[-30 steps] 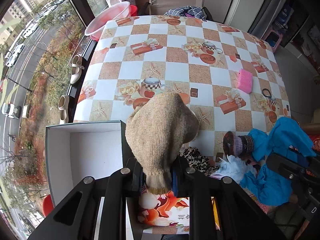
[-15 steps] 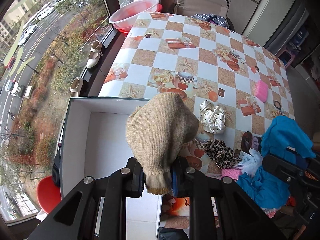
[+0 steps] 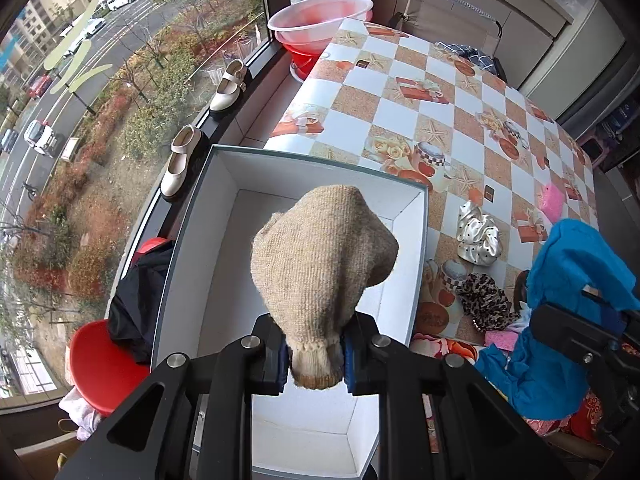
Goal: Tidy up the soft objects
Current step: 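Carry the beige glove and blue glove with both tools over the white box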
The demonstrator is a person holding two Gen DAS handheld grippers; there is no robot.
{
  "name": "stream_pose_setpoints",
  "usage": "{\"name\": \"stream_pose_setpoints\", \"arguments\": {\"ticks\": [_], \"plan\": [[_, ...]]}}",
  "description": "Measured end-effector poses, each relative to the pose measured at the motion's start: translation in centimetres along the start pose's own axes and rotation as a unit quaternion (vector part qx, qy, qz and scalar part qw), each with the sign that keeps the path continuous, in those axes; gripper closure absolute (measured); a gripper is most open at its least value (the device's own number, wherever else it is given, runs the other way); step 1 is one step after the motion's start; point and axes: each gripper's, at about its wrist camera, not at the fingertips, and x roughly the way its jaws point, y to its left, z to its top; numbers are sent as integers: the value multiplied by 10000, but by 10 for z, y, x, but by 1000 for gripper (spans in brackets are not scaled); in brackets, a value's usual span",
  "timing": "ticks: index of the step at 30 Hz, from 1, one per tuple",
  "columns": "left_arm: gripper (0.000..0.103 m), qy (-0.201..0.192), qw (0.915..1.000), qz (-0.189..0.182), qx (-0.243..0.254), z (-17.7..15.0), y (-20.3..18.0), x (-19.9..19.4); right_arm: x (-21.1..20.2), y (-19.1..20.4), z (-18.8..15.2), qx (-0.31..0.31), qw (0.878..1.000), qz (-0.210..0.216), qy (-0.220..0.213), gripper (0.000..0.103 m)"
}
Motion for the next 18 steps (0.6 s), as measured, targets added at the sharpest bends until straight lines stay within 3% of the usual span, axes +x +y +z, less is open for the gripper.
{"name": "stream_pose_setpoints", "arguments": {"ticks": [18], "plan": [[81,377,9976,170,-552,-41,64,24,54,72,8,-557,9971,226,477,77]]}}
